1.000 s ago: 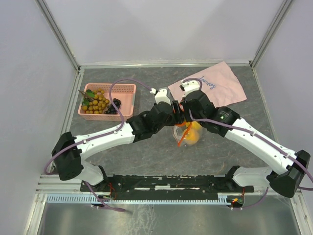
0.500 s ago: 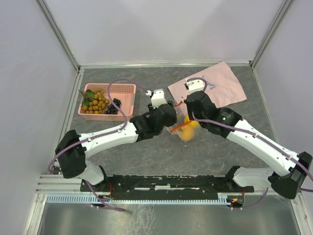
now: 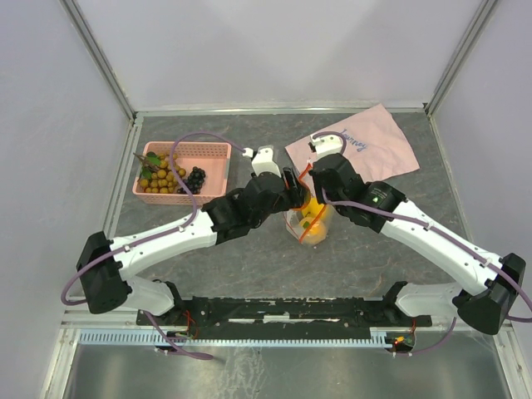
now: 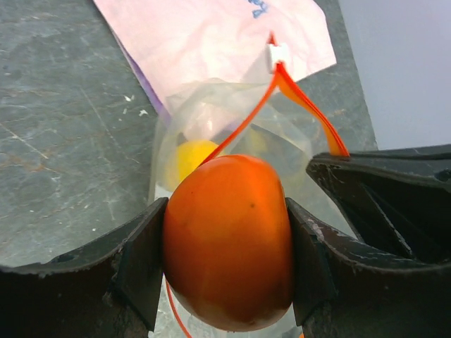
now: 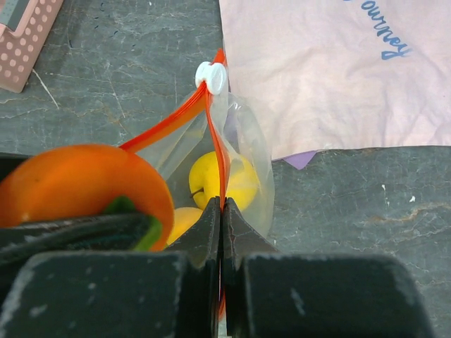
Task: Place the food in the zip-top bag and seal the zipper
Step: Place the fake fruit in the zipper food storage bag.
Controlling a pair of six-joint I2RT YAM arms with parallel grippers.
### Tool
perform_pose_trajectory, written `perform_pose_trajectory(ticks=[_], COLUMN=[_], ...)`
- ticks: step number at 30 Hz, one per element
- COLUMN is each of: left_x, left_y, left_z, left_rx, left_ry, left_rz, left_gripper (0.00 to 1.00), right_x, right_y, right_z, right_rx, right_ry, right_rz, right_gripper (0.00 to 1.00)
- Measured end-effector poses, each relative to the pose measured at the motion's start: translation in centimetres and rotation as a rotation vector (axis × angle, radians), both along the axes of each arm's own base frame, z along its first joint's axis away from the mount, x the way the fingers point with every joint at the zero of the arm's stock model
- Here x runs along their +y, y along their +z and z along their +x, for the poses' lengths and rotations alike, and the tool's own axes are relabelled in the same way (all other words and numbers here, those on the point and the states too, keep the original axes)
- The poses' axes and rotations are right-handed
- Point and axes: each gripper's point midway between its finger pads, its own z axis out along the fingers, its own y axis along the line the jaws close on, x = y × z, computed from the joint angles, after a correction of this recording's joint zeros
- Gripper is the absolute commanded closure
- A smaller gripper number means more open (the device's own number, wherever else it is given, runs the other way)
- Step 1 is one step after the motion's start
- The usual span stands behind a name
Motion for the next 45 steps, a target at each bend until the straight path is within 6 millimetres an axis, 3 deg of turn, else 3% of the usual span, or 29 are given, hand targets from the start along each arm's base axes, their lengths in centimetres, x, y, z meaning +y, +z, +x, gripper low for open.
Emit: perform_pose_trajectory(ticks=[11, 21, 30, 36, 39, 45], left_x=[-2.1, -0.2, 0.5, -0.8, -1.6, -2.8], left_y=[-2.2, -2.6, 1.9, 3.0, 2.2, -2.4], left_z=[-0.6, 0.8, -1.0, -1.9, -1.9, -1.3], left_rx=[0.052, 0.032, -0.014, -0.018, -0.004, 0.062], left_ry=[-0.087, 0.026, -0.042, -0.117, -0.138, -0.139], left_rz=[0.008, 0.095, -0.029, -0.095, -0.091, -0.002], left_gripper=[0.77, 0.77, 0.77, 0.78, 0.78, 0.79], right_x=[0.6, 0.7, 1.0, 1.0, 1.0, 1.1], right_y=[0.0, 0.0, -0.6, -0.7, -0.8, -0.8], right_z=[-0.1, -0.1, 0.1, 0.2, 0.2, 0.2], right_rx=[0.007, 0.009, 0.02, 0.021, 0.021, 0.022], right_ry=[0.024, 0.027, 0.027, 0.027, 0.027, 0.031], right_rz=[0.021, 0.023, 0.01, 0.01, 0.003, 0.005], right_gripper=[0.98, 0.98, 0.98, 0.98, 0.98, 0.98])
